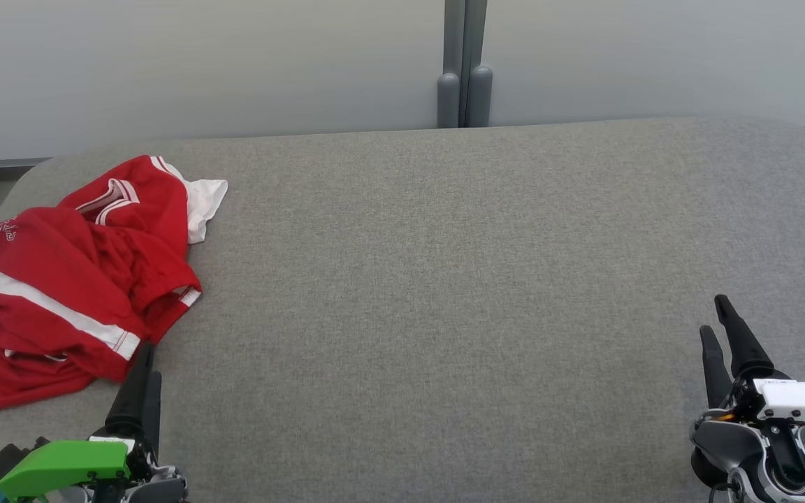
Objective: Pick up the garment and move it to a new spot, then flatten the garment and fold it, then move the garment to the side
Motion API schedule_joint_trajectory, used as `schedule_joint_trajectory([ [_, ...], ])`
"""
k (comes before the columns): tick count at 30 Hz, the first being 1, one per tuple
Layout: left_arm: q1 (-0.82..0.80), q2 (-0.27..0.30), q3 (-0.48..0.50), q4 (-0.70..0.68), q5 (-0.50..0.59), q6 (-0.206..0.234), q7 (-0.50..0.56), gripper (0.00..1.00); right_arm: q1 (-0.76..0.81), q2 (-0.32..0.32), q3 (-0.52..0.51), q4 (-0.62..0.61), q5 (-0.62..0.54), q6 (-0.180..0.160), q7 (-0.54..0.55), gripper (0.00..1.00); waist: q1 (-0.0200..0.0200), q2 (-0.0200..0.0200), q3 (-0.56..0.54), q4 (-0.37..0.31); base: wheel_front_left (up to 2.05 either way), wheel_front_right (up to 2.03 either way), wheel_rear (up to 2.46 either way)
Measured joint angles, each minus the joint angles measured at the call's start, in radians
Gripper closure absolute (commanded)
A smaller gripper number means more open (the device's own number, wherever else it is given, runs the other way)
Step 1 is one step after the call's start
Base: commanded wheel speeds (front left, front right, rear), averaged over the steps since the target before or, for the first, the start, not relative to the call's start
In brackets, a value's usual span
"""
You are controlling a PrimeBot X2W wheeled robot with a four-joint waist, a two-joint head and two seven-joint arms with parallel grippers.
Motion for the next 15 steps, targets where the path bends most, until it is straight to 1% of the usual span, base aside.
schedule_joint_trajectory([
  [6, 0.0, 0.002, -0.022, -0.003, 0.014, 0.0, -0.016, 0.0, 0.0, -0.016, 0.021, -0.012, -0.059, 0.001, -0.026, 0.0, 0.0, 0.0, 0.0, 0.0, 0.0, 0.0, 0.0],
  [10, 0.0, 0.012, -0.036, -0.004, 0.066, 0.0, -0.036, 0.0, 0.0, -0.042, 0.036, -0.019, -0.129, 0.001, -0.04, 0.0, 0.0, 0.0, -0.001, -0.001, 0.0, 0.0, 0.0],
  [12, -0.001, 0.025, -0.049, -0.004, 0.078, 0.0, -0.046, 0.0, 0.0, -0.05, 0.043, -0.025, -0.163, 0.001, -0.047, 0.0, 0.0, 0.0, -0.001, -0.001, 0.0, 0.0, 0.0],
  [15, -0.001, 0.033, -0.064, -0.004, 0.127, 0.0, -0.06, 0.0, 0.0, -0.059, 0.058, -0.034, -0.215, 0.0, -0.057, 0.0, 0.0, 0.0, -0.001, -0.002, 0.0, 0.0, 0.0],
])
